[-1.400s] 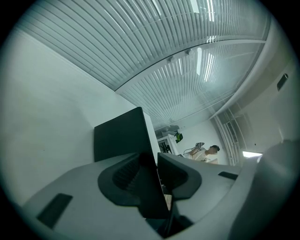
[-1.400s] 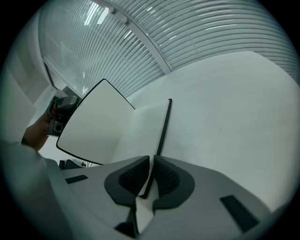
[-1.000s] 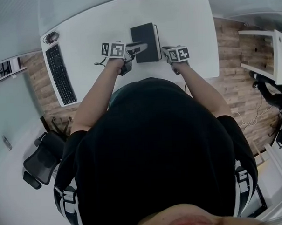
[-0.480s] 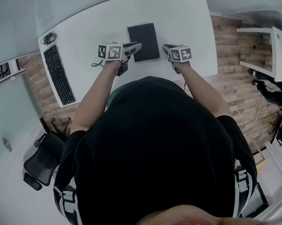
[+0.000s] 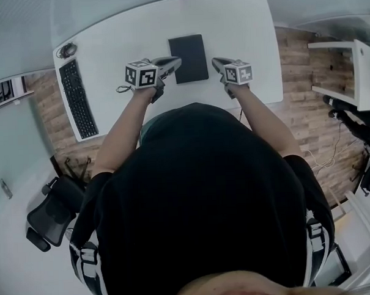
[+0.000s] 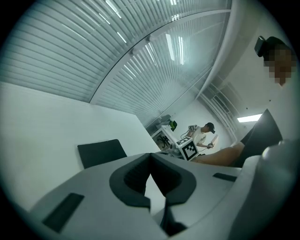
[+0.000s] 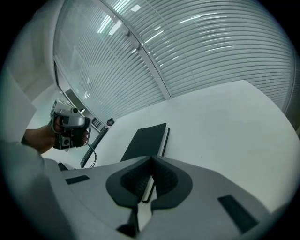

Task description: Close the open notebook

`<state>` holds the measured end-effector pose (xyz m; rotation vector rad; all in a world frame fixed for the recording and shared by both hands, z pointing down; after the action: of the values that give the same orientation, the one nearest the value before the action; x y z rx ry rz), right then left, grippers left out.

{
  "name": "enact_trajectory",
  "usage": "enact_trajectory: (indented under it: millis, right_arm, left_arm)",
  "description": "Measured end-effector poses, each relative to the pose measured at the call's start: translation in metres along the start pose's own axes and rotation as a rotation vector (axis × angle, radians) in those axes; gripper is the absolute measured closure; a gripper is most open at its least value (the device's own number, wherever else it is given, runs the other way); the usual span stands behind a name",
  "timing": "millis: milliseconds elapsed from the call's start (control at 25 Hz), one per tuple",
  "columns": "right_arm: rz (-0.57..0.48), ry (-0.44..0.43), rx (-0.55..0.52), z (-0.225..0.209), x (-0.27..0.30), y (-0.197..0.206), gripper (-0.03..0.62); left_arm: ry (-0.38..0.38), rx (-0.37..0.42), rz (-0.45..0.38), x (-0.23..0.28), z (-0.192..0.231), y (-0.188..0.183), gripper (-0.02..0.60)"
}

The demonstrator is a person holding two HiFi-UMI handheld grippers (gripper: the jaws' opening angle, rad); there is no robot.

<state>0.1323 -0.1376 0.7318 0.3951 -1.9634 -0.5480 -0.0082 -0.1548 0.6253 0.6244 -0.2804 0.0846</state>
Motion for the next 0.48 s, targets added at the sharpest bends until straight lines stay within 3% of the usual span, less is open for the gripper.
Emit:
enact_trajectory:
  millis: [200, 480]
  right_arm:
    - [-0.068, -0.039, 0.034, 0.008, -0.015, -0.019, 0.557]
    - [-0.192, -0.048, 0.082, 0.0, -0.058, -0.06, 0.559]
  left_arm:
    - [0.021, 0.077, -0.095, -0.01, -0.015, -0.019, 0.558]
    - [0.008, 0.137, -0.162, -0.027, -0.038, -0.024, 0.56]
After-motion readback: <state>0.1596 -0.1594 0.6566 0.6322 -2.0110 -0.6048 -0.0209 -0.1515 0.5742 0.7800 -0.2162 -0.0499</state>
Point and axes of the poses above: the fingertips, and each gripper's own axes: x forward along the fingers, z to its left, y out of its underside, the point moved 1 cm from there along -x, backward along the fingers, and after that the axes turned 9 degrees about y, right-handed, at the moved point
